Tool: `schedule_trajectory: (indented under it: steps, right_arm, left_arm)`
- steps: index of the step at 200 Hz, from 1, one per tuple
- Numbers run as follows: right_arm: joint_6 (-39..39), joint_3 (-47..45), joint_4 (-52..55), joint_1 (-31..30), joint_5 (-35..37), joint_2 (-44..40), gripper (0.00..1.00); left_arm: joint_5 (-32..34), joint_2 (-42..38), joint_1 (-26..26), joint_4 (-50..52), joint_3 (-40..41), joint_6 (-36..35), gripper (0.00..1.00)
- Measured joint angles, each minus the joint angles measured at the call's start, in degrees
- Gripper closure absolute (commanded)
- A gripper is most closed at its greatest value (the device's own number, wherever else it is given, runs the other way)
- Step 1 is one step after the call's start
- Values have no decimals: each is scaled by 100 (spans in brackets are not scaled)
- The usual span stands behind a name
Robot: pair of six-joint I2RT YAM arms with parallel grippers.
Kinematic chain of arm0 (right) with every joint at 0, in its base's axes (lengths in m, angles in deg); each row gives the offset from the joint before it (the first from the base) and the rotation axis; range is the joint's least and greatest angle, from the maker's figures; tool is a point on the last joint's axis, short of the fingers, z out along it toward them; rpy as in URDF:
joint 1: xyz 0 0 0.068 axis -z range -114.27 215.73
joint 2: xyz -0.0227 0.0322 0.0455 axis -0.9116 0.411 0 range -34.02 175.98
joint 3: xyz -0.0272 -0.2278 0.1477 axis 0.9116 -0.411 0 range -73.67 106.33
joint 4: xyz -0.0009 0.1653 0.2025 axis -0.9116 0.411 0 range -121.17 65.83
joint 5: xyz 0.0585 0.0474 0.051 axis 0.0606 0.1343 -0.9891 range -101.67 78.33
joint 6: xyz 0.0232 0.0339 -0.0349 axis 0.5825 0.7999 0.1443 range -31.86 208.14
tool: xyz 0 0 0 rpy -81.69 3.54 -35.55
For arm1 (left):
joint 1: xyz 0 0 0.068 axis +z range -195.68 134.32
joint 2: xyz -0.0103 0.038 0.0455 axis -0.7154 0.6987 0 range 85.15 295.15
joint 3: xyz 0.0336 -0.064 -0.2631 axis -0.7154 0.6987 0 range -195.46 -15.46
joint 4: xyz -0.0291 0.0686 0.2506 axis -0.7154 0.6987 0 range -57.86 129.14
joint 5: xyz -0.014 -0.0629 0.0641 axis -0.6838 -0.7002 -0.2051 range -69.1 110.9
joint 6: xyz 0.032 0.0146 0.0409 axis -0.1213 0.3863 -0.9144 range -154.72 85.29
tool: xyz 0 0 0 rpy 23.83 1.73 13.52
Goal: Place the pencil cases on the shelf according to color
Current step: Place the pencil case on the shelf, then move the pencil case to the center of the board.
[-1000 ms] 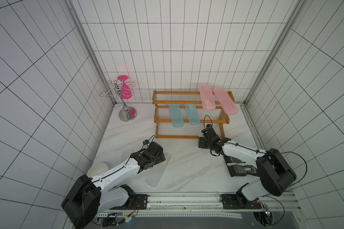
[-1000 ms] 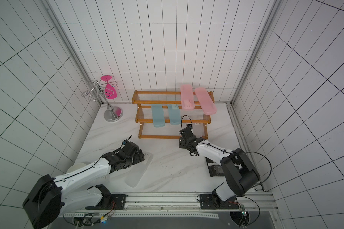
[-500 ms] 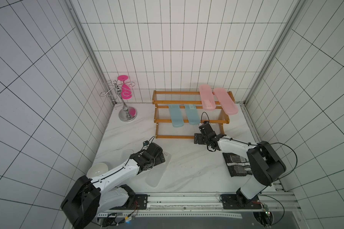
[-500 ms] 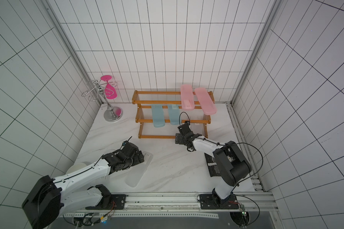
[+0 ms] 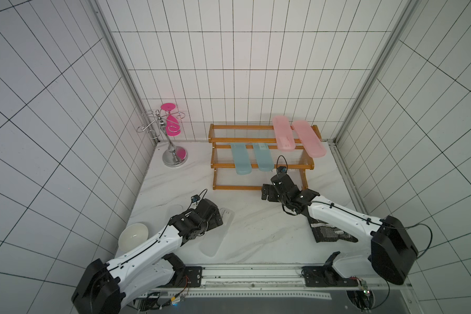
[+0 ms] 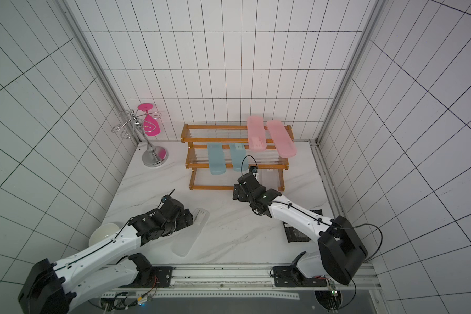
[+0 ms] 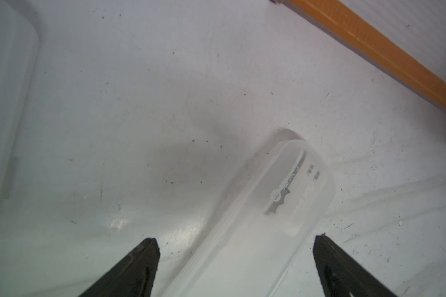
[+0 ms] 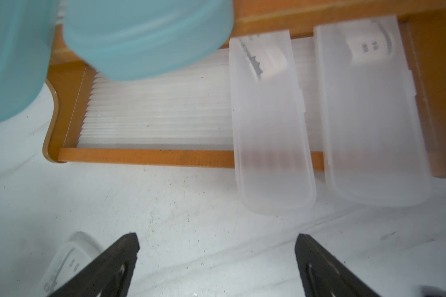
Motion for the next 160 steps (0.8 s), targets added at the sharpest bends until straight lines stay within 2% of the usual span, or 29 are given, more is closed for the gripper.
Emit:
schedule_trajectory:
  steps: [35, 92, 160]
  right_arm:
    - [365, -376, 380, -557, 240, -461, 1]
    - [748, -1390, 693, -903, 444, -1668, 1]
    - [852, -1919, 1104, -1043, 376, -2702, 1]
  left_arm:
    - [81, 44, -190, 146, 164, 297, 2]
    - [260, 345, -649, 81, 188, 876, 2]
    - [494, 557, -1187, 122, 188, 1414, 2]
